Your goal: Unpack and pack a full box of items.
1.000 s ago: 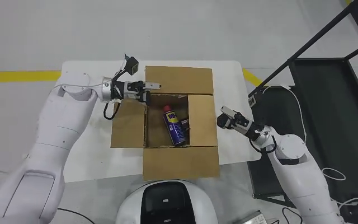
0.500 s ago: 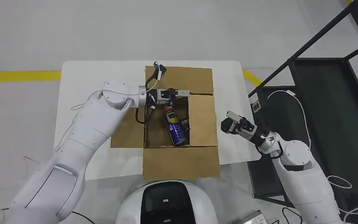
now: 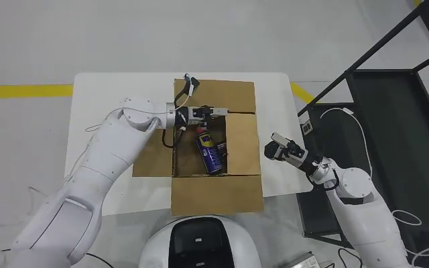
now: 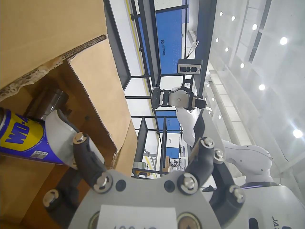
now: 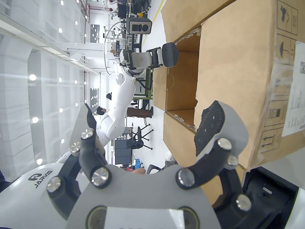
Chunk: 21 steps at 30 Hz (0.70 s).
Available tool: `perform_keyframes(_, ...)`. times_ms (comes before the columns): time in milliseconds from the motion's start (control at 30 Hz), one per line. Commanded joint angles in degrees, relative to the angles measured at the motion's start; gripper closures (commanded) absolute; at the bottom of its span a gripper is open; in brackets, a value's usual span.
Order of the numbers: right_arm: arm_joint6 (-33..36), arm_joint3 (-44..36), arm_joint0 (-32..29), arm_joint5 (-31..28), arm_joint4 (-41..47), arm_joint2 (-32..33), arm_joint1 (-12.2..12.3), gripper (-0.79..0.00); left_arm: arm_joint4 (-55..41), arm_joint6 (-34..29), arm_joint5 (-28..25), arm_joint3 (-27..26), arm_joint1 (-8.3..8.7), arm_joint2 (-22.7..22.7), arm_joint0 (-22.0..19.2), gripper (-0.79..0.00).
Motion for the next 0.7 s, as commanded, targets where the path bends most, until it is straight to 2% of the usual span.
perform_keyframes(0,0.02,-0.52,0.2,0.7,-0.54,-0.54,-0.01,-0.785,0.37,1.4,1.54,-1.98,0.0,-0.06,0.81,-0.785)
perform_keyframes(133,0.12,-1.02,0.13,1.5,-1.38,-0.7,0.03,-0.785,1.76,3.35,4.71,-3.69,-0.77,1.69,1.91,-0.785)
perform_keyframes(333,0.45,-1.36,-1.17,2.31,-1.96,-0.2,0.14,-0.785,1.19,6.34,6.78,0.98,-3.35,5.07,1.8,-0.785)
perform_keyframes(500,1.59,-1.91,-2.03,2.83,-2.28,-0.25,0.23,-0.785,-1.86,7.2,4.17,6.77,-5.64,6.12,1.07,-0.785)
perform_keyframes(667,0.53,-2.71,-1.71,4.11,-4.09,-1.39,0.19,-0.785,-7.39,4.46,0.11,13.0,-8.26,6.42,-0.13,-0.785)
